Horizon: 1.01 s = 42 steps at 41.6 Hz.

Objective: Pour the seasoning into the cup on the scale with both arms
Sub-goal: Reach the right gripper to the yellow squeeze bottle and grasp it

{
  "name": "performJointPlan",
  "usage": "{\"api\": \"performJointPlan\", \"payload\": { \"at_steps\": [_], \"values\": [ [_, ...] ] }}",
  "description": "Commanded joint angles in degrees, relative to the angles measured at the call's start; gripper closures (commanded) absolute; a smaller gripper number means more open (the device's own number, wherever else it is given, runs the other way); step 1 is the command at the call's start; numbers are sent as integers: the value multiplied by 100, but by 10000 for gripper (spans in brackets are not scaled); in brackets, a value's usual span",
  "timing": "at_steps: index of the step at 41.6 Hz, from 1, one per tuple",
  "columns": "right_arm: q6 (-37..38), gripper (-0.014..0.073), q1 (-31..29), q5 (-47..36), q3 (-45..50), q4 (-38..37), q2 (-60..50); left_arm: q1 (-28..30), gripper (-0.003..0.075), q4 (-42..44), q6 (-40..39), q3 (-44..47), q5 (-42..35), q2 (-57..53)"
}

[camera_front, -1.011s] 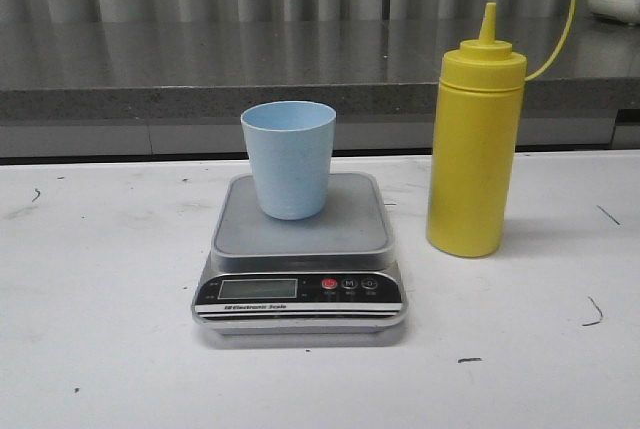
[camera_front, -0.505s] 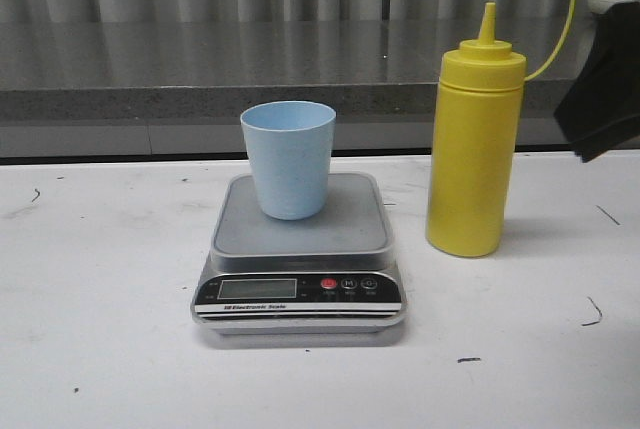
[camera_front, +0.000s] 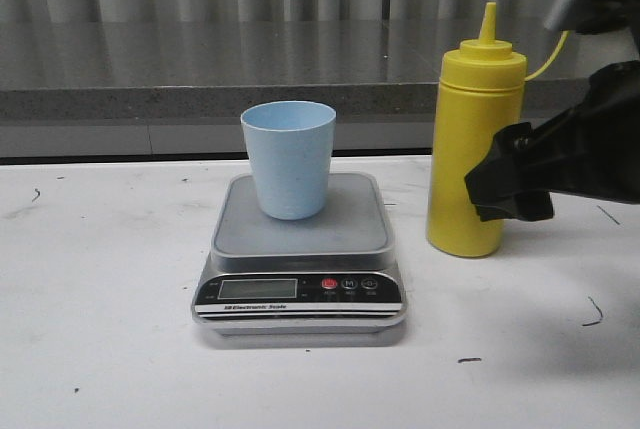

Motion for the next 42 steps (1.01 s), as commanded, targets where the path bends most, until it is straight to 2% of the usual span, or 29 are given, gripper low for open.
{"api": "performJointPlan", "payload": {
  "at_steps": [1, 7, 23, 42],
  "values": [
    [334, -61, -9, -1097, -99, 0, 227, -2, 332, -11, -45, -131, -393, 16],
    [577, -61, -9, -1924, -99, -52, 767, -2, 332, -11, -45, -131, -393, 16],
    [582, -61, -9, -3515, -190, -66, 1618, -2, 332, -11, -45, -131, -393, 16],
    [582, -61, -14, -3575, -907, -75, 2301, -2, 332, -11, -45, -131, -393, 16]
  ]
}}
